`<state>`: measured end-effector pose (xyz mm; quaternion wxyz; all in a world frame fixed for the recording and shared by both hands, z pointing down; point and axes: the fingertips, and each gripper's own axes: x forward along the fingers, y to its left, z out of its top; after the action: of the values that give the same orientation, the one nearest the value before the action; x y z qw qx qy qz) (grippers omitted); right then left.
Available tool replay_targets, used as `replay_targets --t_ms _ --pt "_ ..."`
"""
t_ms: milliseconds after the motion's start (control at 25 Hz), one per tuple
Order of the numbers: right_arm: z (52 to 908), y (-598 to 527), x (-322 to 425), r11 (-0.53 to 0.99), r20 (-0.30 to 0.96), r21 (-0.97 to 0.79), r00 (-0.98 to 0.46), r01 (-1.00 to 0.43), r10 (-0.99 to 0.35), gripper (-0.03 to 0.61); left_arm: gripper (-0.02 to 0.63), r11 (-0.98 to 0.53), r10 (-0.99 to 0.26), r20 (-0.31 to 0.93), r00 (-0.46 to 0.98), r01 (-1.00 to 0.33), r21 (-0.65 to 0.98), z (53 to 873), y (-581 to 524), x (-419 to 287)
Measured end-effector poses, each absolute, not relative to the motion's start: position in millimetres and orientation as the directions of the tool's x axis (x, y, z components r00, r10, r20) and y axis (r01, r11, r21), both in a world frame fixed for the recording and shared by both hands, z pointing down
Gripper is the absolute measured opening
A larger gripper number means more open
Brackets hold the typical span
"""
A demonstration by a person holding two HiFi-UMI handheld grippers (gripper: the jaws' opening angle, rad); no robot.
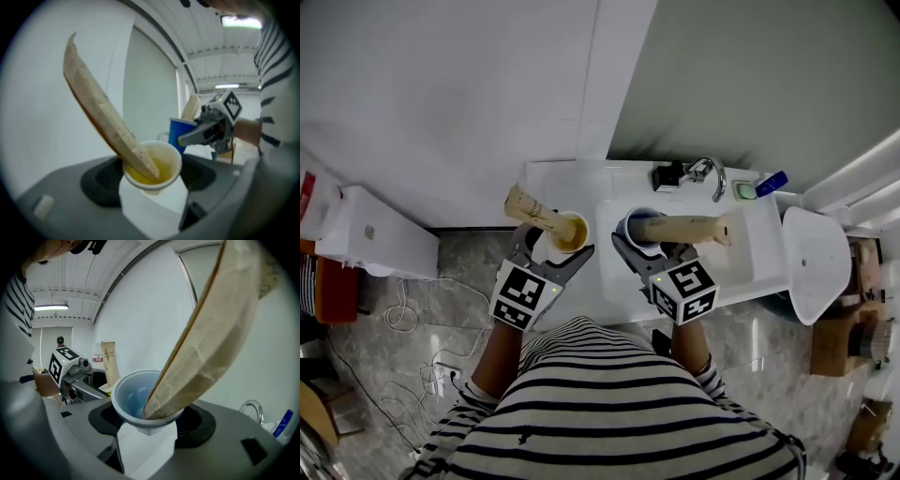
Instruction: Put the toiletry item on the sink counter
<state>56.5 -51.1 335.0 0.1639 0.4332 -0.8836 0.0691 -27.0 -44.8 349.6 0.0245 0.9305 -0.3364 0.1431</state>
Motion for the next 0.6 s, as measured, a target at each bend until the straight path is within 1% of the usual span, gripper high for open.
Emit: replay_targets --t_ms 280,600 --pt "332.5 -74.2 62.3 0.64 0.357 0.032 -0.589 -0.768 -0.725 0.298 0.37 -0.742 -0.656 0.272 0.704 -0.668 -0.061 342.7 -67.0 -25.6" --pt "330.4 -95.9 61.7 0.647 0.349 0.041 -0.596 -0.761 -0.723 0.298 0.37 -0.729 -0.669 0.28 0.689 -0.682 -0.063 344.8 -75.5 -30.4"
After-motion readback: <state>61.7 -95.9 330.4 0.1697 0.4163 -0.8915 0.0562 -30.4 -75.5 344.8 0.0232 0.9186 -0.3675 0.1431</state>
